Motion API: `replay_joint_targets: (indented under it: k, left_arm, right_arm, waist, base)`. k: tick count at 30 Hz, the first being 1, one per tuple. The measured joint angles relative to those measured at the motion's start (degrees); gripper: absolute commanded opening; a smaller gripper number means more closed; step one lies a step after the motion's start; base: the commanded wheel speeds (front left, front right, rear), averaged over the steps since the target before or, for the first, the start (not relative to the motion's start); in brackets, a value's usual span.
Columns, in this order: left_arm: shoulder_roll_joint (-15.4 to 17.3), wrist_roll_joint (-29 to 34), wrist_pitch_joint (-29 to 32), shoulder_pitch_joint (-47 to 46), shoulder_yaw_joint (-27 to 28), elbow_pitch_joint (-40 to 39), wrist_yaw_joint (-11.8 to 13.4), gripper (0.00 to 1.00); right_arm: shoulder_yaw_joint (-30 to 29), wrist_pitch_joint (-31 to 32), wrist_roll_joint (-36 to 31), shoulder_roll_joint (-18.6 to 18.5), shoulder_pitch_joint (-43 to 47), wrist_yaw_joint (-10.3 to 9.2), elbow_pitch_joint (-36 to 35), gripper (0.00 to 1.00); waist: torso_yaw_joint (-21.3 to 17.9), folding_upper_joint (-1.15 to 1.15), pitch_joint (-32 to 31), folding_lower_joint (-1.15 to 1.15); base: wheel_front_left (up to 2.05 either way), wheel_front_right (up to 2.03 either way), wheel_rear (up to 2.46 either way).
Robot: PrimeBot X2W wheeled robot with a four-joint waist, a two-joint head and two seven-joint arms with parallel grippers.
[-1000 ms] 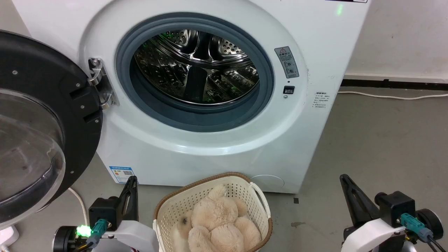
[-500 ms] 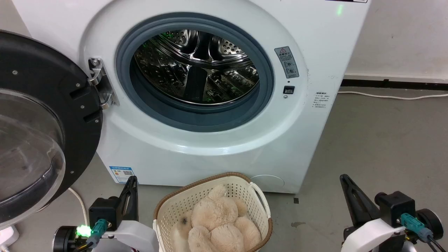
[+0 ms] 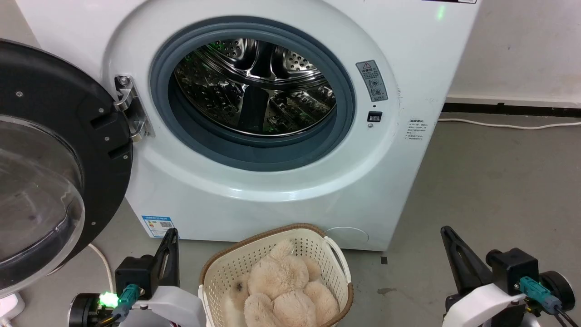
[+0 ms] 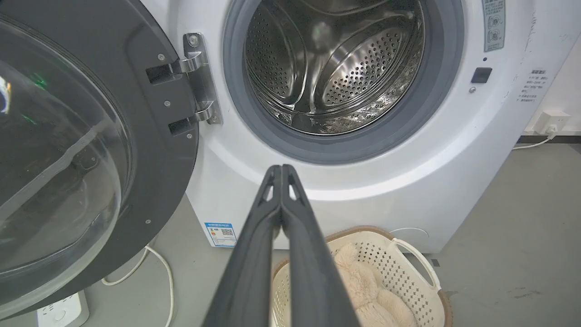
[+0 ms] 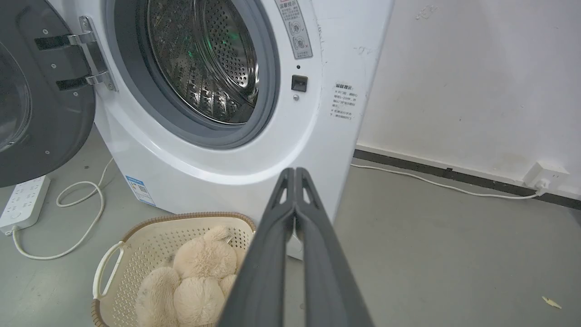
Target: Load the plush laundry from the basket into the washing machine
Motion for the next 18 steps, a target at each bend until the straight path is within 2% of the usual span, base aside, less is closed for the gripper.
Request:
replay_joint_targets:
  k: [1,2,18]
  left_arm:
    - [0.0,0.0,0.0,0.0,0.0,0.0,0.0,0.0]
    - [0.0,0.0,0.0,0.0,0.0,0.0,0.0,1.0]
    - [0.0,-0.6,-1.1,0.1,-1.0,1.2,-0.3,1.0]
  right_arm:
    - [0.0,0.0,0.0,0.0,0.0,0.0,0.0,0.0]
    - [0.0,0.0,0.0,0.0,0.0,0.0,0.0,1.0]
    - [-0.5,-1.0,0.7,0.0,0.0,0.0,0.3,1.0]
  waist:
    - [0.0,0.0,0.0,0.0]
    - [0.0,0.0,0.0,0.0]
    - [-0.4,0.0,1.4,0.0]
  base:
    - [0.0,0.0,0.0]
    - [0.0,0.0,0.0]
    - [0.0,0.0,0.0]
